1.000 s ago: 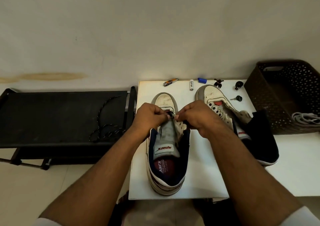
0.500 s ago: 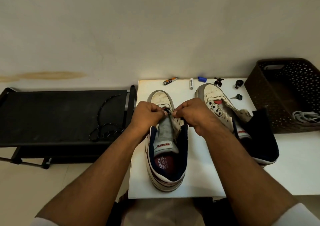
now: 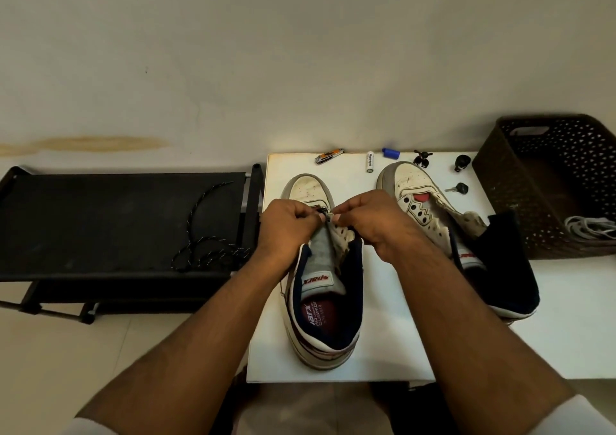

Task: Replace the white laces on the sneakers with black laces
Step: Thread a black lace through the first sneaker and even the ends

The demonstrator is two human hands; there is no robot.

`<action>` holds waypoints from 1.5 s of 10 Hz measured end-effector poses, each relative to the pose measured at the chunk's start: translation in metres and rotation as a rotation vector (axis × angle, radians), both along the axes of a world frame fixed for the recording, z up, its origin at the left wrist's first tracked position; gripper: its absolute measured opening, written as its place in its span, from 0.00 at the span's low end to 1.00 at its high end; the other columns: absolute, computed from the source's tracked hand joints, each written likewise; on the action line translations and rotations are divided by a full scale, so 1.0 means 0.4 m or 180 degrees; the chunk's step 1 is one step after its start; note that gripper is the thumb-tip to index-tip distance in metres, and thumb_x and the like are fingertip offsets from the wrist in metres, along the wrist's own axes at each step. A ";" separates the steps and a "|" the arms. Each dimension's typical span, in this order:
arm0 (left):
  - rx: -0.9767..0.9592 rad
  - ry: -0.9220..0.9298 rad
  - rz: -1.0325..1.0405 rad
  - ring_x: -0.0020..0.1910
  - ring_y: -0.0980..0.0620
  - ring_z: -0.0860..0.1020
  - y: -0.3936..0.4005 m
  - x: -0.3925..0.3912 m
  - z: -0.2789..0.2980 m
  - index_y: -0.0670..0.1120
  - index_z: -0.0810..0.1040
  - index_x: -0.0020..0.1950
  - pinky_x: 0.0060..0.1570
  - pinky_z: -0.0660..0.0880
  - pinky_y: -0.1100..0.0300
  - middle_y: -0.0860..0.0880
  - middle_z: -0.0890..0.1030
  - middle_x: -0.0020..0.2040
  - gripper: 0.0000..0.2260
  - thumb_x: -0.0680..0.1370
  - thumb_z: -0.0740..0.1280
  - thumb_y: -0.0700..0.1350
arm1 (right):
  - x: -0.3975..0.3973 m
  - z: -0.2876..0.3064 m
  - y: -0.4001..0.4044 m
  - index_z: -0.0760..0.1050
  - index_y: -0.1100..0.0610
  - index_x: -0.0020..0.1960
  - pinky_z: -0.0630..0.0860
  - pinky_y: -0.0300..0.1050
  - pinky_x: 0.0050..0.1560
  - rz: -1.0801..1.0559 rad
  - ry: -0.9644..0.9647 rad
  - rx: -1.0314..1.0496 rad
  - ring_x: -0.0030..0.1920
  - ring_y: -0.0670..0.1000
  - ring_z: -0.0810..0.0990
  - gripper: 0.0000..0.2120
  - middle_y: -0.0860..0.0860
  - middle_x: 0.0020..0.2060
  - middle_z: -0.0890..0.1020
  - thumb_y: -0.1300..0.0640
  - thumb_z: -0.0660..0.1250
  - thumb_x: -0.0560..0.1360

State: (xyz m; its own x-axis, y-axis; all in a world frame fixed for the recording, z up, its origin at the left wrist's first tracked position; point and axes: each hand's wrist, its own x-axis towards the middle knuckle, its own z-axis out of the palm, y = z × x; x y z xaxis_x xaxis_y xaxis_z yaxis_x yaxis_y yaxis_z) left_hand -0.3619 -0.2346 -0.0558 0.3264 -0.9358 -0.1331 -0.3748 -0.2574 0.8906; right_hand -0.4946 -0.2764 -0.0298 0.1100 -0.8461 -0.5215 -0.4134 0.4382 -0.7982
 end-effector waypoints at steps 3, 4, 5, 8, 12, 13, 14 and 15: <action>0.0136 -0.0435 -0.0269 0.41 0.50 0.82 0.000 0.001 0.006 0.44 0.86 0.44 0.48 0.79 0.51 0.50 0.82 0.37 0.05 0.75 0.72 0.44 | -0.004 0.002 -0.002 0.80 0.60 0.43 0.72 0.36 0.27 -0.0092 -0.0310 0.0311 0.35 0.50 0.79 0.05 0.56 0.40 0.82 0.66 0.67 0.76; 0.0333 -0.0499 -0.0419 0.44 0.50 0.81 -0.008 0.003 0.012 0.44 0.85 0.47 0.52 0.78 0.51 0.49 0.82 0.40 0.05 0.76 0.70 0.44 | -0.006 -0.003 0.000 0.81 0.62 0.45 0.73 0.36 0.27 -0.0153 -0.0350 0.0272 0.34 0.50 0.80 0.02 0.56 0.39 0.82 0.66 0.69 0.73; 0.0485 -0.0548 -0.0844 0.50 0.50 0.80 -0.008 0.019 0.036 0.45 0.85 0.51 0.55 0.77 0.53 0.48 0.84 0.47 0.07 0.76 0.71 0.45 | -0.003 -0.004 0.000 0.80 0.61 0.44 0.73 0.38 0.29 -0.0118 -0.0354 0.0330 0.36 0.50 0.80 0.03 0.56 0.39 0.83 0.66 0.69 0.73; 0.0640 -0.1834 -0.1064 0.68 0.48 0.66 -0.006 0.071 0.065 0.61 0.70 0.68 0.66 0.61 0.46 0.53 0.68 0.69 0.26 0.70 0.73 0.55 | -0.052 0.093 -0.039 0.69 0.56 0.44 0.79 0.46 0.42 -0.1459 -0.3169 0.0035 0.30 0.49 0.78 0.08 0.51 0.28 0.77 0.61 0.56 0.81; 0.0707 -0.1388 -0.0859 0.67 0.50 0.70 0.000 0.064 0.057 0.62 0.71 0.67 0.70 0.56 0.36 0.54 0.71 0.69 0.26 0.71 0.72 0.51 | -0.011 0.029 -0.001 0.82 0.63 0.46 0.66 0.39 0.30 0.1050 0.0978 -0.0502 0.31 0.45 0.75 0.06 0.51 0.35 0.82 0.60 0.69 0.73; 0.0773 -0.1460 -0.0806 0.68 0.49 0.69 -0.001 0.070 0.062 0.62 0.70 0.67 0.71 0.48 0.33 0.53 0.70 0.69 0.26 0.70 0.73 0.51 | -0.027 0.120 -0.003 0.80 0.58 0.38 0.64 0.36 0.27 -0.0617 -0.2795 -0.0140 0.27 0.43 0.69 0.03 0.51 0.39 0.83 0.59 0.69 0.65; 0.0823 -0.1431 -0.0806 0.68 0.48 0.68 -0.001 0.073 0.062 0.62 0.70 0.68 0.71 0.47 0.32 0.53 0.69 0.70 0.27 0.71 0.73 0.52 | -0.063 0.176 -0.011 0.77 0.58 0.40 0.66 0.37 0.28 -0.1439 -0.4300 -0.0962 0.26 0.44 0.70 0.04 0.51 0.40 0.83 0.60 0.65 0.72; 0.0857 -0.1444 -0.0835 0.69 0.48 0.68 -0.005 0.064 0.063 0.62 0.69 0.68 0.71 0.46 0.32 0.52 0.69 0.70 0.26 0.72 0.72 0.52 | -0.072 0.147 -0.010 0.79 0.58 0.46 0.72 0.43 0.37 -0.0529 -0.1211 -0.1739 0.35 0.48 0.76 0.06 0.49 0.39 0.81 0.56 0.70 0.74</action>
